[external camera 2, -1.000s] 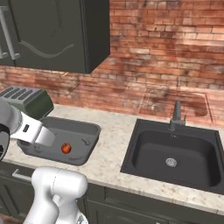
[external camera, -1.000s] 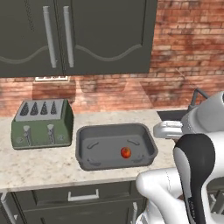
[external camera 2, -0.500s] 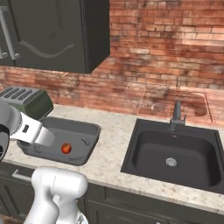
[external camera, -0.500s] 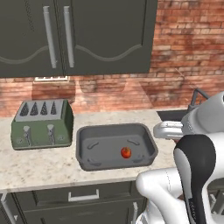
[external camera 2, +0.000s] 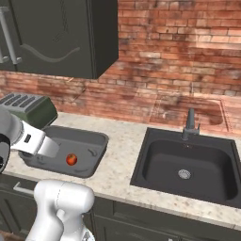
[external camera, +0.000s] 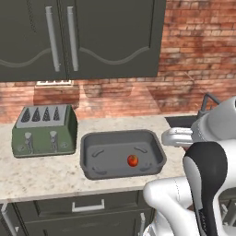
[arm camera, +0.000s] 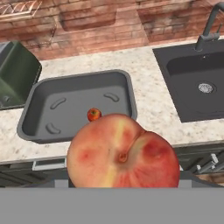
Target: Pick the peach and apple from the fridge and place them inside the tupperware on the counter.
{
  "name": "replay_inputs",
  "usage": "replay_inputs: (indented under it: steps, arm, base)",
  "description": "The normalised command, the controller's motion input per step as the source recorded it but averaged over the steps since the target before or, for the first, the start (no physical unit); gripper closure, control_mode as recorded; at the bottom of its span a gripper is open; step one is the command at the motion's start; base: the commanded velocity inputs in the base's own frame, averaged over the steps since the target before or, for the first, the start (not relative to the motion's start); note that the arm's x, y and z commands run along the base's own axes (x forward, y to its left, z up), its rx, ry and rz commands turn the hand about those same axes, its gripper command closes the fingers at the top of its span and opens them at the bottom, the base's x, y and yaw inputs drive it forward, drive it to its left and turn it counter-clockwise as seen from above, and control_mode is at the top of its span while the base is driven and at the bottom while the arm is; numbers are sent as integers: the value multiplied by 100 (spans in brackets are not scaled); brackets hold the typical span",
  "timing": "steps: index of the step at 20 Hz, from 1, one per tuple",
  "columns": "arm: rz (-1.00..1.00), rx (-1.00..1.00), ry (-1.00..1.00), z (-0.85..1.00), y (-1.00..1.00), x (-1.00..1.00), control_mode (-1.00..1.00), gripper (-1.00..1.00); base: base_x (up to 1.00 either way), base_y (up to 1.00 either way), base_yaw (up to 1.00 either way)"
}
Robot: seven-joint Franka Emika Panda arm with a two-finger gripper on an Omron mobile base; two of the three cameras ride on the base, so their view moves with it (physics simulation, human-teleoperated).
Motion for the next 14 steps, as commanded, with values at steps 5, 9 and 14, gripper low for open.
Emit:
replay_inputs:
  steps: [5,9,14]
  arm:
    - [0,0,1,-6,10,12,-100,100]
    - [5,0,10,-37,40,42,-100,100]
    - [9,0,21,-53,58,58,-100,100]
  base:
    - [10,7,0]
    - [0,0,0]
    - [0,0,0]
